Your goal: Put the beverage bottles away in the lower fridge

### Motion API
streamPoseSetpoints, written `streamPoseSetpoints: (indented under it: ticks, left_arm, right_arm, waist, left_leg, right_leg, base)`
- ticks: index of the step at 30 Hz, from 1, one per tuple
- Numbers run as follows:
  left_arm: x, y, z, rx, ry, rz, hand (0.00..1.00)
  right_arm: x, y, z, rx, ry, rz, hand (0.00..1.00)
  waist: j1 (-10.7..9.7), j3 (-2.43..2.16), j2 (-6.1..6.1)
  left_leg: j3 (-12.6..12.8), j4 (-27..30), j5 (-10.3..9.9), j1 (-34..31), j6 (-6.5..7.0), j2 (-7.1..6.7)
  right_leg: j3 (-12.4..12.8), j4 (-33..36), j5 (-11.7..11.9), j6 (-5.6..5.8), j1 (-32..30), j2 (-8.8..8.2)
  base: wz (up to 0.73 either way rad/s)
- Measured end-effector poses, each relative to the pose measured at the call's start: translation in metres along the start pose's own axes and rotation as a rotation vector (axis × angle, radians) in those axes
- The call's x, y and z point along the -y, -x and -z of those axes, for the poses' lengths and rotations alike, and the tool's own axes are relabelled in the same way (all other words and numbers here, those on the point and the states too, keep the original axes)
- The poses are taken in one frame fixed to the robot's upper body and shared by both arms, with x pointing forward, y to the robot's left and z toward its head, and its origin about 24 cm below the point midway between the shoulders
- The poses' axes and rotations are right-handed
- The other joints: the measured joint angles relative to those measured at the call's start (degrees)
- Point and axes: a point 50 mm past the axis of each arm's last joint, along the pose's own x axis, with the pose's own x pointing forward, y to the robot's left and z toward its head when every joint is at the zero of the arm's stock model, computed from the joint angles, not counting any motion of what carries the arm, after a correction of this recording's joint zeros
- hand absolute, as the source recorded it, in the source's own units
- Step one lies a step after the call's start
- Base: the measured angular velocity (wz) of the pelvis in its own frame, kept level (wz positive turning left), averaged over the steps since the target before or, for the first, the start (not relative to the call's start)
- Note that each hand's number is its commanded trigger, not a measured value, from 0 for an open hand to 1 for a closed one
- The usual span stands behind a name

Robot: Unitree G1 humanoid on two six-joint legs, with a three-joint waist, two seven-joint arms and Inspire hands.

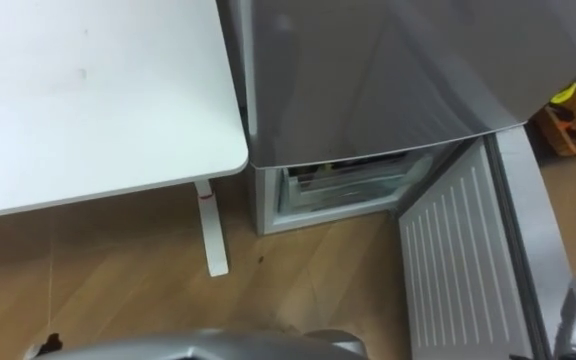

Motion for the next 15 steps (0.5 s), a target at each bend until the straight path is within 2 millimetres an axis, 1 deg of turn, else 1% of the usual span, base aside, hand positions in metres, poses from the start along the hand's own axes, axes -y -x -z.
streamPoseSetpoints:
  ticks: [1,2,3,4,5,6,9,11,15]
  left_arm:
    - [-0.001,0.000,0.000,-0.002,0.005,-0.003,0.00]
    - [-0.002,0.000,0.001,-0.005,0.010,-0.006,0.00]
    - [-0.002,0.000,0.001,-0.006,0.012,-0.007,0.00]
    - [-0.003,-0.001,0.001,-0.010,0.018,-0.010,0.00]
    - [-0.004,-0.001,0.003,-0.015,0.024,-0.013,0.00]
    - [-0.004,0.000,0.004,-0.020,0.022,-0.013,0.00]
    - [-0.004,0.000,0.008,-0.032,0.015,-0.015,0.00]
    - [-0.006,0.000,0.009,-0.035,-0.002,-0.023,0.00]
    - [-0.008,0.000,0.010,-0.043,0.009,-0.030,0.00]
  right_arm:
    - [0.002,-0.001,0.007,-0.040,-0.010,0.006,0.00]
    - [0.005,-0.003,0.015,-0.085,-0.021,0.014,0.00]
    - [0.007,-0.003,0.019,-0.111,-0.031,0.019,0.00]
    - [0.010,-0.004,0.027,-0.167,-0.056,0.034,0.00]
    - [0.013,-0.005,0.035,-0.229,-0.099,0.049,0.00]
    - [0.016,-0.005,0.042,-0.285,-0.141,0.066,0.00]
    - [0.020,-0.006,0.053,-0.384,-0.249,0.103,0.00]
    - [0.022,-0.007,0.062,-0.473,-0.329,0.127,0.00]
    - [0.020,-0.003,0.078,-0.589,-0.381,0.140,0.00]
  waist:
    - [0.0,0.01,-0.28]
    - [0.0,0.10,-0.24]
    - [0.1,0.05,-0.36]
    - [0.2,0.06,-0.39]
    - [0.2,0.02,-0.45]
    - [0.1,-0.13,-0.51]
    - [-0.3,-0.43,-0.12]
    - [-0.9,-0.34,0.02]
    - [-1.5,-0.29,0.50]
  left_leg:
    - [0.0,0.0,0.0,-0.1,0.01,0.00]
    - [0.0,0.0,0.0,-0.4,0.01,-0.01]
    - [0.0,0.0,0.0,-0.4,0.02,0.00]
    - [0.0,0.0,0.0,-0.6,0.02,0.00]
    - [0.0,0.0,0.0,-0.9,0.03,-0.05]
    - [0.1,0.0,0.0,-1.0,0.03,-0.06]
    - [0.0,0.0,0.0,-1.4,0.04,-0.04]
    - [0.0,0.0,0.0,-1.5,0.03,0.04]
    - [-0.1,-0.1,0.0,-0.9,0.03,0.03]
  right_leg:
    - [0.0,-0.3,0.0,-0.05,0.1,-0.08]
    - [0.1,-0.5,0.0,-0.03,0.0,-0.09]
    - [0.1,-0.6,0.0,-0.02,-0.1,-0.09]
    - [0.1,-0.7,0.0,-0.02,-0.2,-0.10]
    - [0.0,-0.8,0.0,0.02,-0.4,-0.11]
    - [0.0,-1.0,0.2,0.07,-0.5,-0.02]
    - [-0.1,-1.0,0.4,0.10,-0.7,0.06]
    - [-0.1,-0.4,0.5,0.10,-0.7,0.12]
    - [-0.2,-0.4,0.5,0.10,-0.4,0.16]
  base:
    - [0.00]
    - [0.00]
    - [0.00]
    - [0.00]
    - [0.00]
    - [0.00]
    - [0.00]
    - [0.00]
    - [0.01]
